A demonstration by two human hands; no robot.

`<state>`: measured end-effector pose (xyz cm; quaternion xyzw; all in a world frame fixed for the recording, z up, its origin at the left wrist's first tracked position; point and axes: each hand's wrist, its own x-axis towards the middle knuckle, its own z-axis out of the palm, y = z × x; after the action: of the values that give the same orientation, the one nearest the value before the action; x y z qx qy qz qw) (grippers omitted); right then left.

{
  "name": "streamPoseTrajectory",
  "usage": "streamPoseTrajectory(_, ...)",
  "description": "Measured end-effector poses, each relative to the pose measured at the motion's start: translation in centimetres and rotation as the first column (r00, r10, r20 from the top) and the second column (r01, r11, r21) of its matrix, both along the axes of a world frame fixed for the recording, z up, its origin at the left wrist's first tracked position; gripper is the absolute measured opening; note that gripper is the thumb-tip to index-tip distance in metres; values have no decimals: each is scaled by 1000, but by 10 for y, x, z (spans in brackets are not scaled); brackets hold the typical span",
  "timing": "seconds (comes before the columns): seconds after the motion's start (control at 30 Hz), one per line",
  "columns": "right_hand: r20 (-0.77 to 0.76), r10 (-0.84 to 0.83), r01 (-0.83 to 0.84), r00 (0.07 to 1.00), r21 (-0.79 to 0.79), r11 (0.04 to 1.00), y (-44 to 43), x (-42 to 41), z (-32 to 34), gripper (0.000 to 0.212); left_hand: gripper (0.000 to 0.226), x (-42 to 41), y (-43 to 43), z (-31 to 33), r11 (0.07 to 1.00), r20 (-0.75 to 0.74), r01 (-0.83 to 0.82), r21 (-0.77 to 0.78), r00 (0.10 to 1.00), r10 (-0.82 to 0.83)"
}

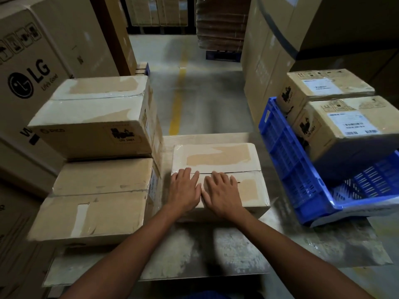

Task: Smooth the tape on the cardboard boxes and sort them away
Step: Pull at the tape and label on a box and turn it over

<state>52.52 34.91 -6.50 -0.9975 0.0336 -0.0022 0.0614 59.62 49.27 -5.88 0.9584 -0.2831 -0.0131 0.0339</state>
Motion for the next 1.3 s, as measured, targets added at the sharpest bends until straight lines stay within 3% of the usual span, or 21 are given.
streamPoseTrajectory(0.13,11,2,-2,1000,-24,1000,-1,4,3,49,48,1,-2,-2,999,25,1,-40,1000,0)
streamPoseTrajectory(0.23,-74,21,-22,997,-13,1000,-13,29,24,52,40,14,-9,3,994,-13,-21,-103,1000,20)
streamPoseTrajectory(0.33,-277,-3,2,961,-3,1000,-30,54,30,82,57,36,-19,6,991,-136,-37,-129,991,19)
streamPoseTrajectory(0.4,-347,-18,22,938,10,1000,-37,61,21,93,60,48,-25,3,998,-185,-16,-59,983,5)
streamPoseTrajectory(0.57,-297,8,-4,955,15,1000,-44,59,18,89,61,60,-43,12,997,-263,-3,73,964,22)
streamPoseTrajectory(0.7,-118,-75,80,990,41,996,-66,62,30,70,56,60,-68,20,999,-265,45,-4,963,-44)
streamPoseTrajectory(0.8,-191,-202,209,960,18,978,-88,50,13,84,54,49,-91,11,990,-226,129,-55,964,-139)
streamPoseTrajectory(0.9,-225,-179,181,958,-9,983,-98,44,3,81,55,42,-103,3,996,-234,82,-38,968,-89)
streamPoseTrajectory(1.07,-255,-132,159,958,86,984,-106,48,14,80,59,46,-105,11,997,-290,83,0,954,-79)
streamPoseTrajectory(1.2,-35,-141,143,989,62,988,-109,25,21,43,57,14,-104,13,986,-235,145,-87,958,-162)
streamPoseTrajectory(1.27,26,-149,148,988,45,988,-105,8,12,50,61,-10,-100,5,978,-187,184,-94,962,-199)
streamPoseTrajectory(1.3,-13,-154,155,988,48,987,-102,-1,8,61,60,-17,-98,-1,980,-185,184,-78,963,-195)
